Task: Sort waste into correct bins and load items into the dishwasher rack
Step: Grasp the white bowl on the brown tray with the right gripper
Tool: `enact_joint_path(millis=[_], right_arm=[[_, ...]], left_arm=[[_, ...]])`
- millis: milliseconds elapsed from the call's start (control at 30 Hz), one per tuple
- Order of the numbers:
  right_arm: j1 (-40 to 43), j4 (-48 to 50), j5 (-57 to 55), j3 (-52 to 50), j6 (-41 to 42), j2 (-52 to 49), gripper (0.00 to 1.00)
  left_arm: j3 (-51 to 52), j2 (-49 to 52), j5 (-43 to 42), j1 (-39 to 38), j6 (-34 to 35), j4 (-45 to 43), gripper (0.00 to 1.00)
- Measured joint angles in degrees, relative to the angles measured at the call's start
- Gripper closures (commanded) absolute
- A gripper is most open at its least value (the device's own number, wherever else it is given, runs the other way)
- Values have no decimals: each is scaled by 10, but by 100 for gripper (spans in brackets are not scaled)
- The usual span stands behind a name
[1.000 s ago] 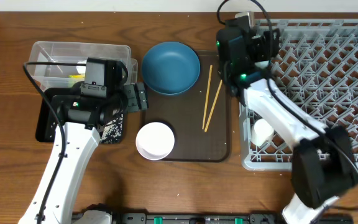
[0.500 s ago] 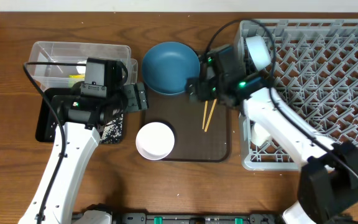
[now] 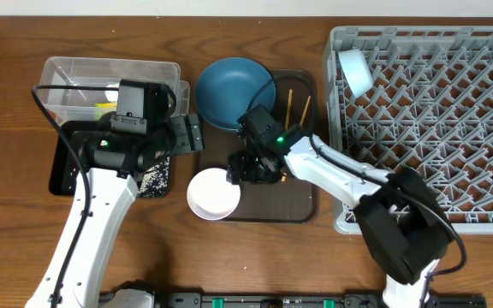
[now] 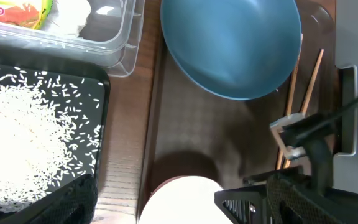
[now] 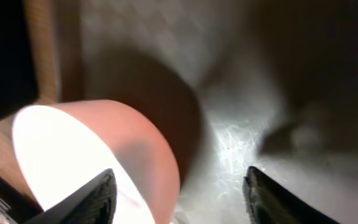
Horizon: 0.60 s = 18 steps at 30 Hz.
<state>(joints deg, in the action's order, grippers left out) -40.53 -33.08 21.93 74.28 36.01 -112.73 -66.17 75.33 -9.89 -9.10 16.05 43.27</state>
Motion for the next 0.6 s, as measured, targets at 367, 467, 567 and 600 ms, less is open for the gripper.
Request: enact_joint_path(millis=[367, 467, 567, 600], right_arm=[[7, -24, 16, -1, -5, -6, 99], [18, -28, 15, -1, -20, -4, 99], [42, -60, 0, -1, -35, 19, 99], [54, -75, -14, -1, -40, 36, 99]], left_arm=[[0, 0, 0, 0, 0, 0, 11], [0, 0, 0, 0, 0, 0, 11], [0, 0, 0, 0, 0, 0, 11], [0, 0, 0, 0, 0, 0, 10]])
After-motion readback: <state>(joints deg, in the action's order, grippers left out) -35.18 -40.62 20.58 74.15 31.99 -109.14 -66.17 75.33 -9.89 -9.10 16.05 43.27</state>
